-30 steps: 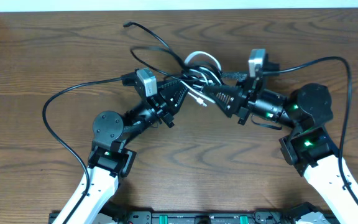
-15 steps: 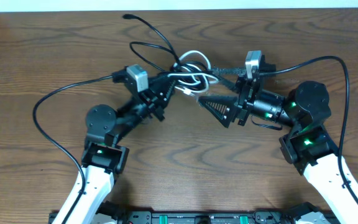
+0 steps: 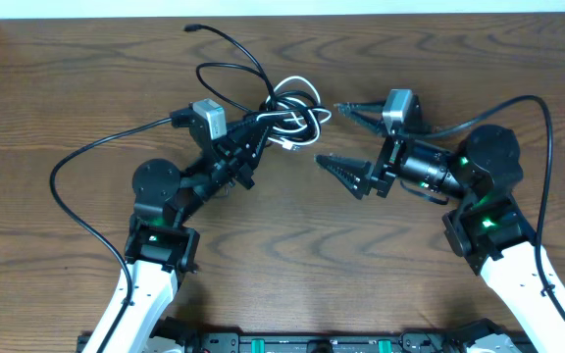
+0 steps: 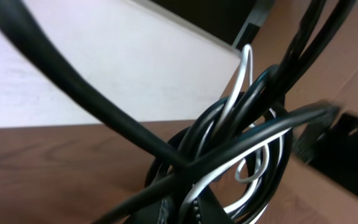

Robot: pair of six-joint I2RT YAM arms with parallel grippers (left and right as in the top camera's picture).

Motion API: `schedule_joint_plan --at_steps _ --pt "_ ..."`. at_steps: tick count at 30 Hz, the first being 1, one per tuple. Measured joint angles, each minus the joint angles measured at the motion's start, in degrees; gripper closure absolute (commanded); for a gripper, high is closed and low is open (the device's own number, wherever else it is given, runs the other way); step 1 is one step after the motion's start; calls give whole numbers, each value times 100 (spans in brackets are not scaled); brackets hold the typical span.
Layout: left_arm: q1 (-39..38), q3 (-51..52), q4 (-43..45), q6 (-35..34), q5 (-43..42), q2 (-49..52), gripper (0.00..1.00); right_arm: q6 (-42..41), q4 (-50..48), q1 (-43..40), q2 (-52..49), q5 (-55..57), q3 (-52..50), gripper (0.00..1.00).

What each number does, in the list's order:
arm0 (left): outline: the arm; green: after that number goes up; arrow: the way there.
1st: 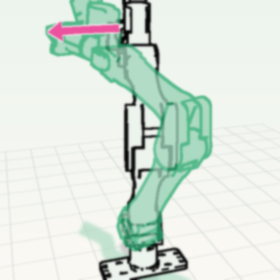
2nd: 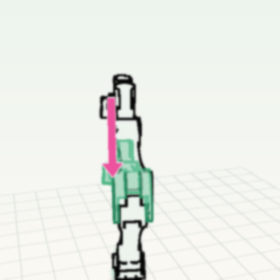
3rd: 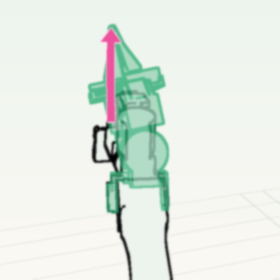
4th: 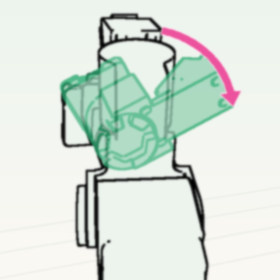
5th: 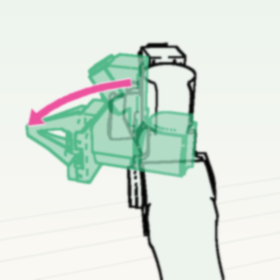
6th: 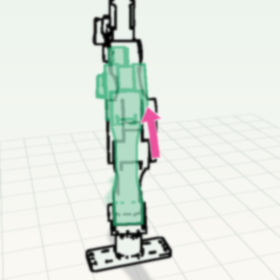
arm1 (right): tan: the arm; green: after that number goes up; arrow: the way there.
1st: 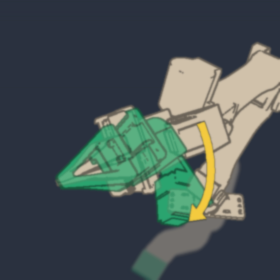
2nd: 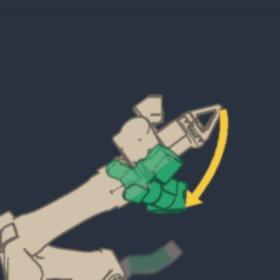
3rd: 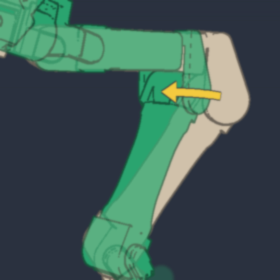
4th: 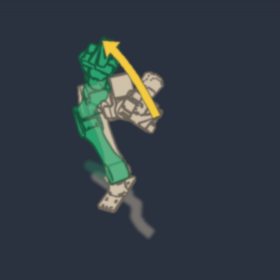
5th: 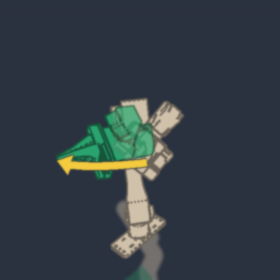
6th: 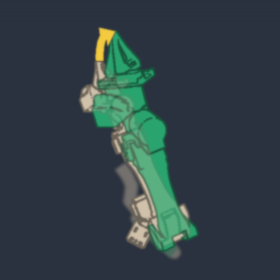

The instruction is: Untangle cables

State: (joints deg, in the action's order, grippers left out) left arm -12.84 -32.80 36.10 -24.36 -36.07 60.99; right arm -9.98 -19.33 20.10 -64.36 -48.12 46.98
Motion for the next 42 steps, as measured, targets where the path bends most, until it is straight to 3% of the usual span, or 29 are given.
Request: schedule_joint_plan --at_steps 4,10,19,28,42 --pt "0 2 -155 181 0 0 92 435 -485 0 0 17 0 15" --pt "-22 2 -157 238 -57 0 93 1602 -417 72 0 15 0 18" --pt "-389 2 -162 518 -151 0 93 3268 -90 387 0 -4 0 44" --pt "-389 2 -162 686 -149 0 93 3654 79 420 0 -9 0 61" --pt "-389 2 -101 927 -463 0 92 3707 166 420 -90 59 0 57"
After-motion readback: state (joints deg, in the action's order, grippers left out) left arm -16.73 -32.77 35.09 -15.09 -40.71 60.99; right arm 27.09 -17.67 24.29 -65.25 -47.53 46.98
